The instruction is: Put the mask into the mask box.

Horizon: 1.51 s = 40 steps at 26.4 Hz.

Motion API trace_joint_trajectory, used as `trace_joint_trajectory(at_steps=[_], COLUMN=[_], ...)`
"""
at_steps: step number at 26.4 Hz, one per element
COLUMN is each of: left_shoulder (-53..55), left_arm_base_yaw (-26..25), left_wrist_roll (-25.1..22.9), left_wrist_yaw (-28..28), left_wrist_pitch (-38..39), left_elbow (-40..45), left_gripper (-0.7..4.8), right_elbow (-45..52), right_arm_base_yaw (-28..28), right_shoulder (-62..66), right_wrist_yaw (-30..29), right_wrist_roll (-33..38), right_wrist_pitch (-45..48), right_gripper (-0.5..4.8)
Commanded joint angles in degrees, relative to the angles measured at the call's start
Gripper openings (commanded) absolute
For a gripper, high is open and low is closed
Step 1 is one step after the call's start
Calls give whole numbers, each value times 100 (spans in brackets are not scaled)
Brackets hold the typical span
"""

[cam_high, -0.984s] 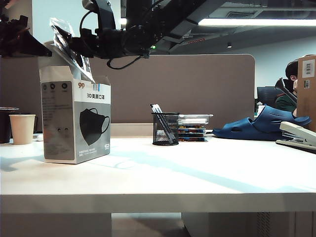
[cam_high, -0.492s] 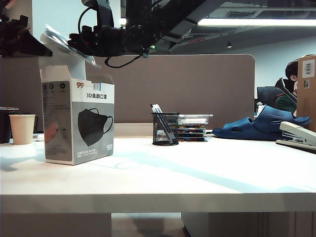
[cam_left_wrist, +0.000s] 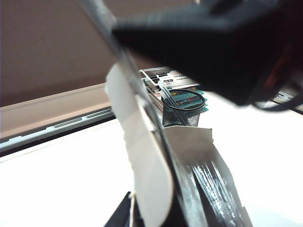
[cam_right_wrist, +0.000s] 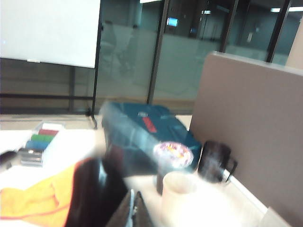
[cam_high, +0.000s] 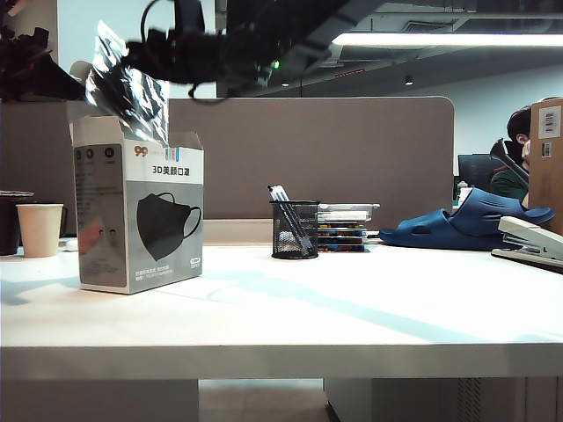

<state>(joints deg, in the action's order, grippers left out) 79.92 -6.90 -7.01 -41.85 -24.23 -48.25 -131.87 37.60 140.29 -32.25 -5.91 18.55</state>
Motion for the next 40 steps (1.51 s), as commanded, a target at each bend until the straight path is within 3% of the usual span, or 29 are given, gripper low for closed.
trace_joint_trajectory(at_steps=[1,8,13,17,27,30,35,38,40], left_shoulder=[-13,-13,-13,-15,-15,-15,-15,-15,-15], left_arm_base_yaw=[7,-31,-31,-31,-31,-31,-31,-31,-31], left_wrist_roll=[-2,-2,-2,-2,-4,-4,-4,-4,-4], left_wrist_yaw=[-17,9,262,256,-800,-857,-1115,-1246,-1239], left_wrist_pitch=[-31,-42,-293,-284,81,369,494,492,490], left_elbow=[-22,-20,-22,-20,-20,-20,-20,-20,-20], left_gripper=[-6,-6,-6,-6,-6,-6,-6,-6,-6], right_elbow=[-46,-46,-46,-70,-72,-72,-72,-72,-72], right_arm_base_yaw=[-31,-98,-111,-127,-258,-330,-398,-378,-343], right_shoulder=[-197,-483,-841,-960,-951,-951,-951,-951,-951], right_wrist_yaw=[-24,-7,57,254,848,964,896,101,7], right_wrist_roll=[2,-48,-55,-50,-13,-9,20,337,337], right_wrist_pitch=[-184,-728,-1847,-1843,-2245,-2273,-2264,-2573,-2822], right_gripper=[-2,-2,-3,-3,-3,-2,-2,-2,-2])
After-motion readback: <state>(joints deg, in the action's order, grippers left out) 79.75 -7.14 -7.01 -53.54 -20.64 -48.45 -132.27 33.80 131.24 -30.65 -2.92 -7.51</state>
